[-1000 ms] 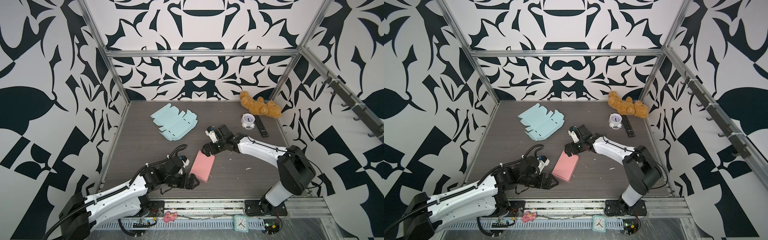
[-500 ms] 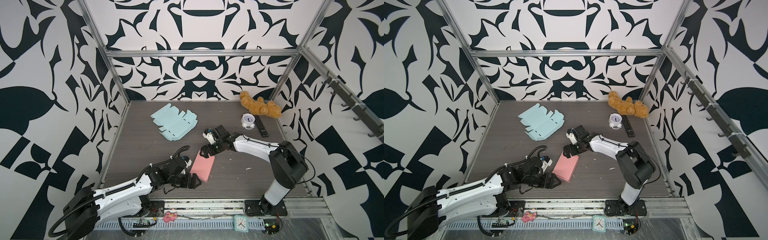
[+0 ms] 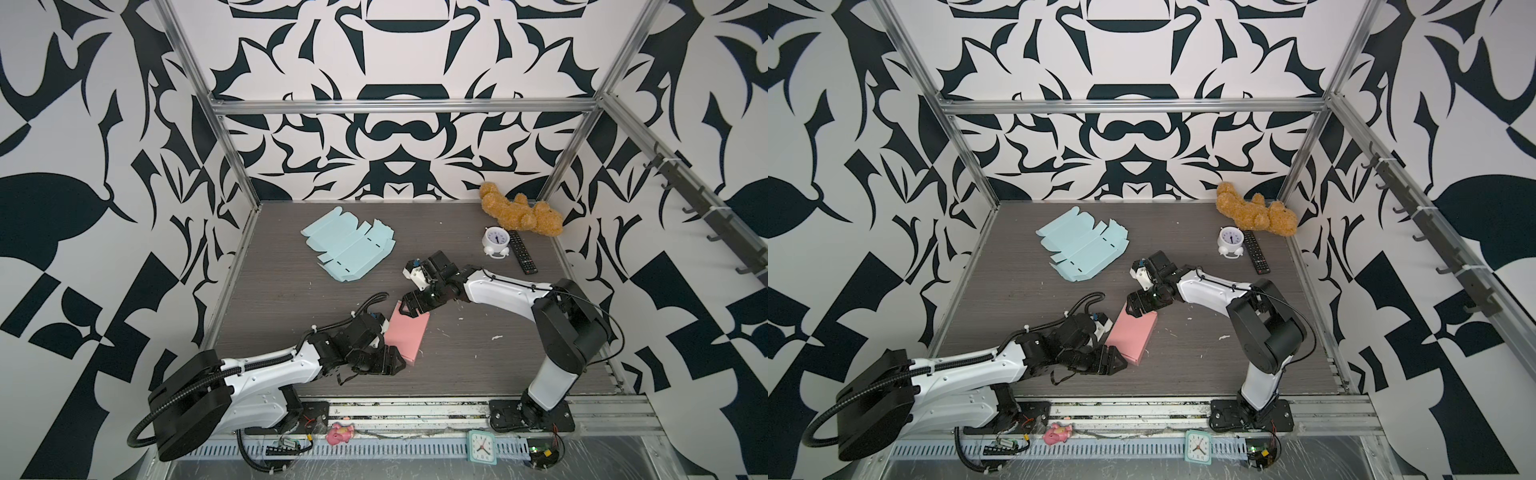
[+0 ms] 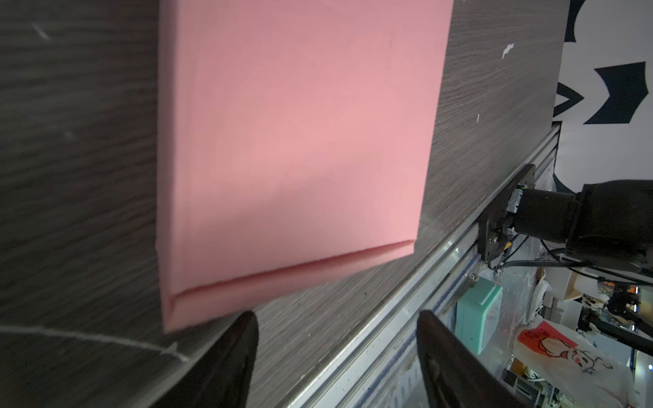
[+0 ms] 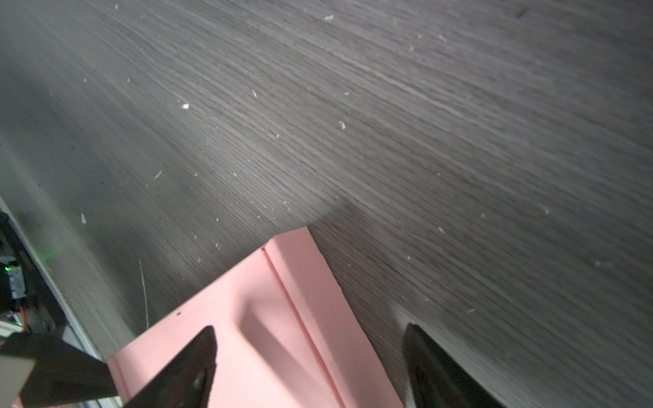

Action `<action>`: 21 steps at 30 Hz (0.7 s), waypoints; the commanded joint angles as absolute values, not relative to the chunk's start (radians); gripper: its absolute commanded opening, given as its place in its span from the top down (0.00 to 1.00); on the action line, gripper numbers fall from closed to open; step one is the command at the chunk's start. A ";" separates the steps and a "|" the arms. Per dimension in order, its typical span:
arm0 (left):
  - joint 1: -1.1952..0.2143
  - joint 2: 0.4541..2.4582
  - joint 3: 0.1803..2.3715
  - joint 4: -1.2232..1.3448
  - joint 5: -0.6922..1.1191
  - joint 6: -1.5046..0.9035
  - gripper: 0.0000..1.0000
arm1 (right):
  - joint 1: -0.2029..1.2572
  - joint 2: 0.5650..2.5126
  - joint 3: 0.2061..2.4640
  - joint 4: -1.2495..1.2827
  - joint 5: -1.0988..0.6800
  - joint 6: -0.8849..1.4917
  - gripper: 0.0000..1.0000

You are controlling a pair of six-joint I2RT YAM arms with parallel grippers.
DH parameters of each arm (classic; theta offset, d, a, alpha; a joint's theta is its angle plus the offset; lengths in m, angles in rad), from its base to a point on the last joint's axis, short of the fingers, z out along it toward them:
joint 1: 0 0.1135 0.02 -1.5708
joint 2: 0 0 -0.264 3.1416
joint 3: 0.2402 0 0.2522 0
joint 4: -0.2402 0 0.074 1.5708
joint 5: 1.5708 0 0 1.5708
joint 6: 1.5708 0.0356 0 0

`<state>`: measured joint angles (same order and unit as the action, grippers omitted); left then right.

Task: Assemble paper box
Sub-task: Rotate the paper box at the center of the table.

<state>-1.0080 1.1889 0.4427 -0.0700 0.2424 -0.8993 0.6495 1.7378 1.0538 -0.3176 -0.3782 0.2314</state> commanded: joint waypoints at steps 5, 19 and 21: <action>-0.984 1.240 0.483 -0.002 0.216 -0.893 0.32 | 0.648 1.683 1.027 -0.303 -0.400 0.229 0.25; -0.886 1.292 0.518 0.016 0.267 -0.850 0.36 | 0.642 1.616 0.919 -0.223 -0.410 0.291 0.26; -0.868 1.315 0.531 0.020 0.281 -0.838 0.37 | 0.638 1.605 0.904 -0.206 -0.412 0.303 0.26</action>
